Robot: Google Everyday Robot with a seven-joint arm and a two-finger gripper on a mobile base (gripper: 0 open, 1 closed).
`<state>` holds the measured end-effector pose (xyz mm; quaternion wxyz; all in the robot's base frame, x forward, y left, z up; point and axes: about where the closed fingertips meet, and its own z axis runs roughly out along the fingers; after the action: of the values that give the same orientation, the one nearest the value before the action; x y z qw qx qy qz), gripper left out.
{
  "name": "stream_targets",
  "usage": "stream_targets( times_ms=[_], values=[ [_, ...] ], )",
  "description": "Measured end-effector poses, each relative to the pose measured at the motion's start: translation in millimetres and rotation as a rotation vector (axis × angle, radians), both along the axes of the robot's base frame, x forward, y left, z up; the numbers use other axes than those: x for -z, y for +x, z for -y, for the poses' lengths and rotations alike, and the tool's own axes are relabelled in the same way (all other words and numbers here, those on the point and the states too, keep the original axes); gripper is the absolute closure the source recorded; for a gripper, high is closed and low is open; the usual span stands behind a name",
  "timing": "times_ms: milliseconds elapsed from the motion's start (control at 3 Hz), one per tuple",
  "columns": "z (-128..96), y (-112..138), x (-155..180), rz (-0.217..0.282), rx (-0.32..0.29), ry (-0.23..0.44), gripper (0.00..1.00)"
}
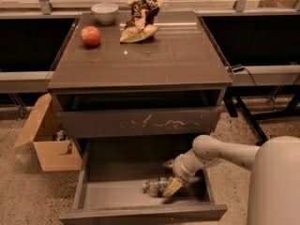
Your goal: Pick water bottle from middle drawer and place on counter
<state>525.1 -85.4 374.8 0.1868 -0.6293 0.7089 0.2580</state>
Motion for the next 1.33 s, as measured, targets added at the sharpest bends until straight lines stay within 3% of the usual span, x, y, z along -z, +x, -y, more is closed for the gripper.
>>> stream_targets(
  times_ms=[333,667,1000,1333],
  values=[
    [2.2,0.8,12.6,-0.026,0.013,0.023,0.46],
    [8.8,3.1,-7.7,0.017,0.036,0.08,0.77],
    [17.1,1.0,-70.4,0.144,0.035,0.159,0.99],
    [29.2,-12.9,-147.1,0.28,0.012,0.201,1.0]
  ],
)
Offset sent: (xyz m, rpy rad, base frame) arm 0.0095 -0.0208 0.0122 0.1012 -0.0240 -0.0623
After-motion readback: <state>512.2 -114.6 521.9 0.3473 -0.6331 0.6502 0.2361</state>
